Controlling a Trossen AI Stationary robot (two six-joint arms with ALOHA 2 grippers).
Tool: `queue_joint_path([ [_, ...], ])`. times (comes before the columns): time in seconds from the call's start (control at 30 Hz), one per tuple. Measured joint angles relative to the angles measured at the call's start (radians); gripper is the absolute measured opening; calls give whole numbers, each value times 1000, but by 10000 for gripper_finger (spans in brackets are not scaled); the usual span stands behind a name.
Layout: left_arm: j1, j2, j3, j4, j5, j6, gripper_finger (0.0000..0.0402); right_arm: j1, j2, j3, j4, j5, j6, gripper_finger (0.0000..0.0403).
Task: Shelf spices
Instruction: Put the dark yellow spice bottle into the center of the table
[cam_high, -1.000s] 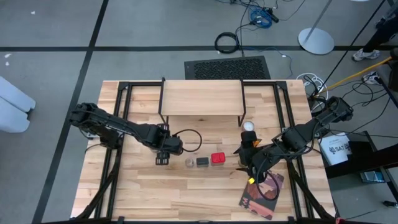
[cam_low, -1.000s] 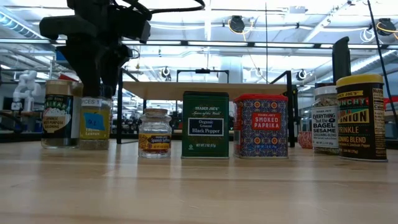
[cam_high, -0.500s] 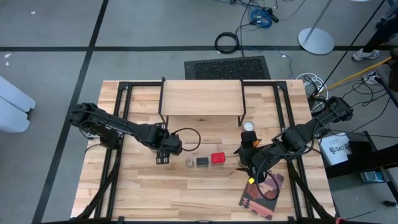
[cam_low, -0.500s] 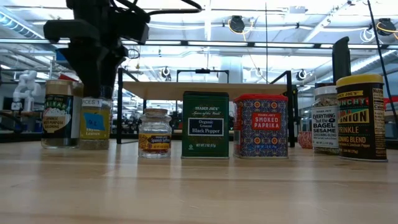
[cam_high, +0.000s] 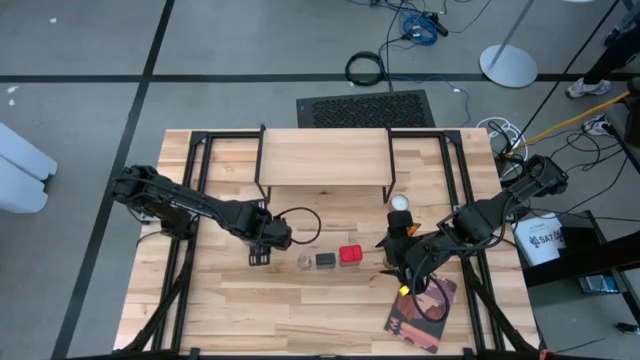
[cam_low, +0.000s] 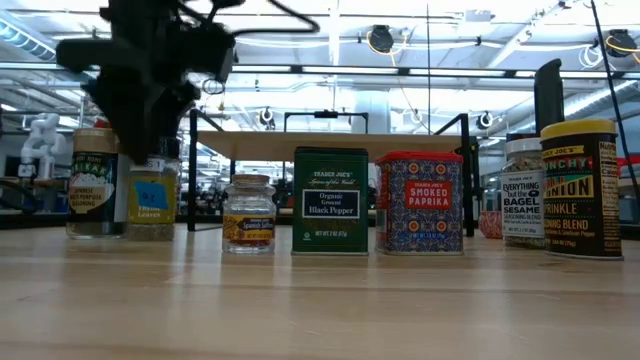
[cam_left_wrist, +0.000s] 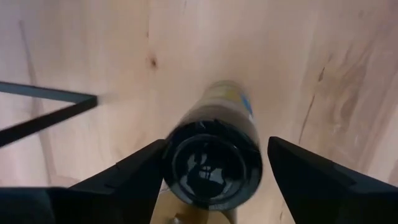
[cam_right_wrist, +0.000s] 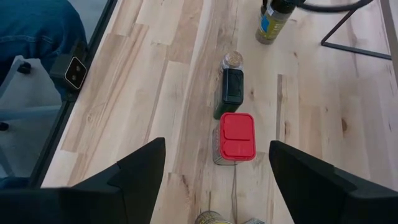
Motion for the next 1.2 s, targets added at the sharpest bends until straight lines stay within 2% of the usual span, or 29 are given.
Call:
queue_joint_path([
  [0.2,0,0,-75,58,5,-12,289,0,0,0,0,0,0,274],
  [0.77,-3,0,-31,67,-10,4,287,0,0,0,0,1,-8,274],
  [1.07,-3,-1,-30,71,0,5,215,0,0,0,0,0,-8,274],
  [1.2,-3,-1,-30,73,1,5,214,0,0,0,0,1,-7,274],
])
